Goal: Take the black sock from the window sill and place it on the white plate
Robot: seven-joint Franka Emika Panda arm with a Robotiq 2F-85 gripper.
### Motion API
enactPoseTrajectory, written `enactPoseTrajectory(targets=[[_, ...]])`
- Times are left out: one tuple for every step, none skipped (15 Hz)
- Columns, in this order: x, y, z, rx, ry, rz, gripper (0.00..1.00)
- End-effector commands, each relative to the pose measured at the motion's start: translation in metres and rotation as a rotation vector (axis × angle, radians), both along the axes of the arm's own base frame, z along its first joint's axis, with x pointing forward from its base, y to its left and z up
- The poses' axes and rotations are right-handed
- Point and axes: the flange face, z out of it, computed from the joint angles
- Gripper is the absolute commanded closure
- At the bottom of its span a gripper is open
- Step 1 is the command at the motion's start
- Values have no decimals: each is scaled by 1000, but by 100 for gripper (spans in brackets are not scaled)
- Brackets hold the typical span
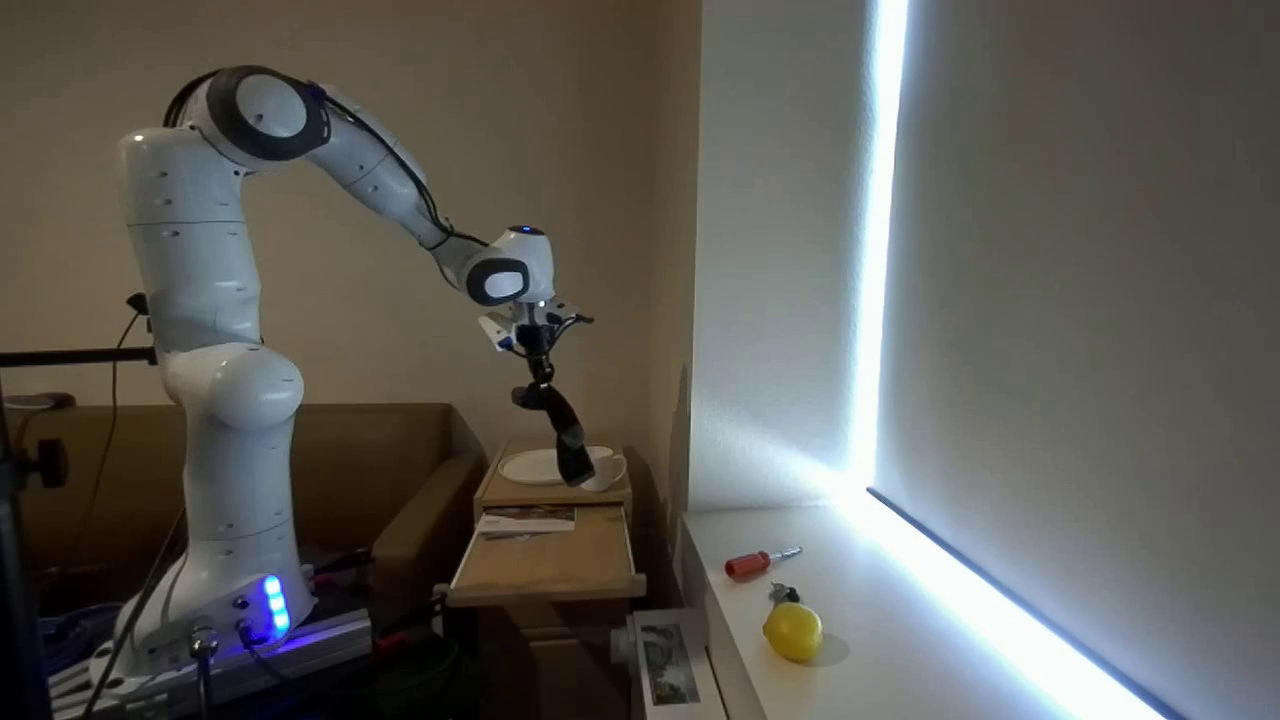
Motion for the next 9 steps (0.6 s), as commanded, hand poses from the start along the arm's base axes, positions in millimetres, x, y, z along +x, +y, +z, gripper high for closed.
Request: enactPoseTrajectory(targets=[[3,79,16,37,-130,111,99],[0,81,13,55,-145,119,99],[2,83,15,43,-107,95,94],[1,93,16,56,-120,110,94],[1,95,16,59,-126,115,94],[1,91,15,57,-129,115,99],[6,97,8,35,-118,147,99],[11,111,8,38,-139,168,99],[18,129,12,47,-176,189,99]])
